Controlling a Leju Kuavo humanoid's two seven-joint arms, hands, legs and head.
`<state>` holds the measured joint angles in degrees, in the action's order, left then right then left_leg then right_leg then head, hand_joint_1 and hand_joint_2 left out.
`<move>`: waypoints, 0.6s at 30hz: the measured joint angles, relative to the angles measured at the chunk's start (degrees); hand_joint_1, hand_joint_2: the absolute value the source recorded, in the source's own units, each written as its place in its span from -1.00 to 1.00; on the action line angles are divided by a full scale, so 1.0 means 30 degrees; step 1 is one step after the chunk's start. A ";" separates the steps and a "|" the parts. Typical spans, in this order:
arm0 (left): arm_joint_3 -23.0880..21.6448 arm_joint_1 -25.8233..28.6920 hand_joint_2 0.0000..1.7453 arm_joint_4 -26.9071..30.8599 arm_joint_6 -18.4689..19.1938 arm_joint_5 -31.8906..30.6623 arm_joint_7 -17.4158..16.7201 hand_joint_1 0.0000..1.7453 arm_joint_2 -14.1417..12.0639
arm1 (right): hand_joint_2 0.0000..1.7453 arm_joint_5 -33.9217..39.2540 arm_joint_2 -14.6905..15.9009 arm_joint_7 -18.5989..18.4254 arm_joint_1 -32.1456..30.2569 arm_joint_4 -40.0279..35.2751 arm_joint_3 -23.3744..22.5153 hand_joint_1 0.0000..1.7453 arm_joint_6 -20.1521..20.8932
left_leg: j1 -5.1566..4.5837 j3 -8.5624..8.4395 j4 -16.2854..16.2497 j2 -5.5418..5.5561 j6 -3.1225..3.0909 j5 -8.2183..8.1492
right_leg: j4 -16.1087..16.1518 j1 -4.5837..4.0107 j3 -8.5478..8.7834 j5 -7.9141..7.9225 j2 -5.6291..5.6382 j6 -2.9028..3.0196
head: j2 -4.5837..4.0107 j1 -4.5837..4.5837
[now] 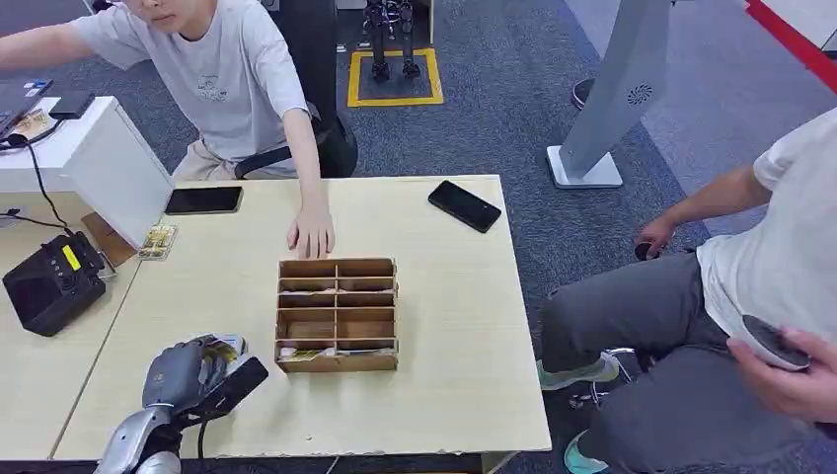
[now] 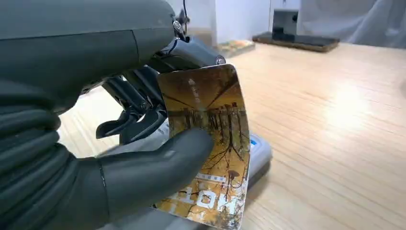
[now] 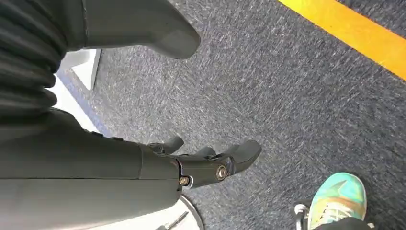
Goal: Pass the card to the sensor for recognition and then transmit it.
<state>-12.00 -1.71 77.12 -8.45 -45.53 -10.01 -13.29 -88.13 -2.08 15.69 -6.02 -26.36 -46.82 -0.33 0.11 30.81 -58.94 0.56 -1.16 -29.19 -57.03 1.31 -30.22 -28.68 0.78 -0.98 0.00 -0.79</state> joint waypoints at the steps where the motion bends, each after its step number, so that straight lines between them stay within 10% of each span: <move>1: 0.0144 0.0090 1.00 0.0426 0.0534 0.1631 0.0303 1.00 0.0021 | 1.00 0.0007 0.0007 0.0000 -0.0001 0.0029 0.0000 -1.00 -0.0007 | 0.0001 0.0000 0.0000 -0.0001 0.0000 0.0000 | 0.0000 0.0000 -0.0005 0.0000 0.0001 0.0000 | 0.0000 0.0000; 7: 0.0371 0.0073 1.00 0.3454 0.1820 0.8658 0.1507 1.00 0.0058 | 1.00 0.0007 0.0095 0.0095 0.0012 0.0087 0.0007 -1.00 -0.0124 | 0.0001 0.0054 -0.0006 0.0009 -0.0011 0.0021 | 0.0000 -0.0001 -0.0056 0.0014 -0.0001 -0.0003 | 0.0000 0.0000; 18: 0.0451 0.0061 1.00 0.4968 0.1929 0.8992 0.1522 1.00 0.0007 | 1.00 0.0007 0.0153 0.0117 0.0101 0.0240 0.0015 -1.00 -0.0153 | 0.0001 0.0109 -0.0006 0.0003 -0.0011 0.0019 | 0.0000 -0.0004 -0.0120 0.0012 0.0012 -0.0003 | 0.0000 0.0000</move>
<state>-10.64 -1.53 92.02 -2.67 -18.56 -5.44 -13.27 -88.11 -1.62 16.04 -5.72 -25.64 -46.77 -0.79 0.11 31.14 -58.96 0.57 -1.19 -29.14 -57.03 1.30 -30.58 -28.65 0.81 -0.99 0.00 -0.79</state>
